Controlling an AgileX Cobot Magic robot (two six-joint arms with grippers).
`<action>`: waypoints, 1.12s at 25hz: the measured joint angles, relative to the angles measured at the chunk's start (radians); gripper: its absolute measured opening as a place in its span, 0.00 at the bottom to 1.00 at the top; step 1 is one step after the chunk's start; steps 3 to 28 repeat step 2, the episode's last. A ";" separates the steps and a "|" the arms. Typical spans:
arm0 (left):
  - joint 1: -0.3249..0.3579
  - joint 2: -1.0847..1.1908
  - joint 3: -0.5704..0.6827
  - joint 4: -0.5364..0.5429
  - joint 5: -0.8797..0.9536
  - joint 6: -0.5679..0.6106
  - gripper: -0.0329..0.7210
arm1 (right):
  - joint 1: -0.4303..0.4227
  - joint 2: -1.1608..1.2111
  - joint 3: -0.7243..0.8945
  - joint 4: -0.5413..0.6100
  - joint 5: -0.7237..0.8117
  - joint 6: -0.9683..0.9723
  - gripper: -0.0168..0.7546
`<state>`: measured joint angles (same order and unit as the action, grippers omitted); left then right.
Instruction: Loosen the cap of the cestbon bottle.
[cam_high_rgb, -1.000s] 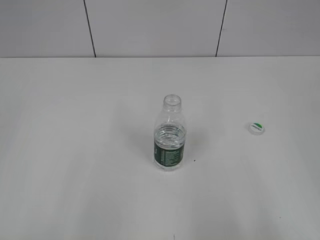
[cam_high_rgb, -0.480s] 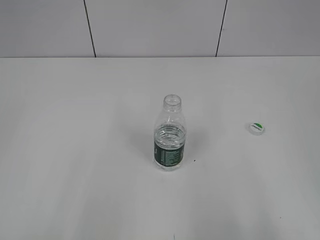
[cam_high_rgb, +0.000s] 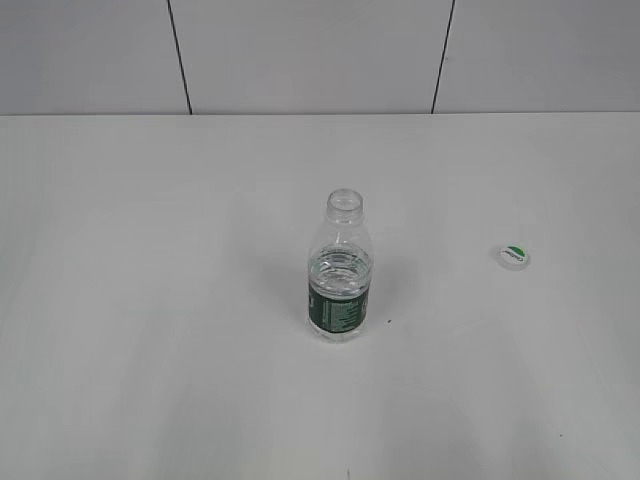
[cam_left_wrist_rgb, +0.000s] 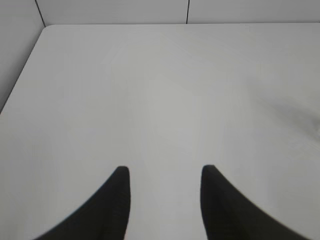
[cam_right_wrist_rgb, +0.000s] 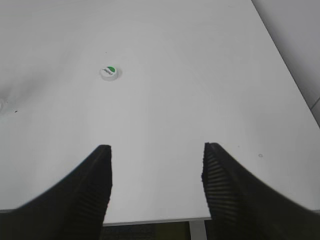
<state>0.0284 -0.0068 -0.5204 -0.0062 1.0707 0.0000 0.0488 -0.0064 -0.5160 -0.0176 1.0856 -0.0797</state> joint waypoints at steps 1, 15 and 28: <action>0.000 0.000 0.000 0.000 0.000 0.000 0.44 | 0.000 0.000 0.000 0.000 0.000 0.000 0.60; 0.000 0.000 0.000 0.000 0.000 0.000 0.44 | 0.000 0.000 0.000 0.000 0.000 0.000 0.60; 0.000 0.000 0.000 0.000 0.000 0.000 0.44 | 0.000 0.000 0.000 0.000 0.000 0.000 0.60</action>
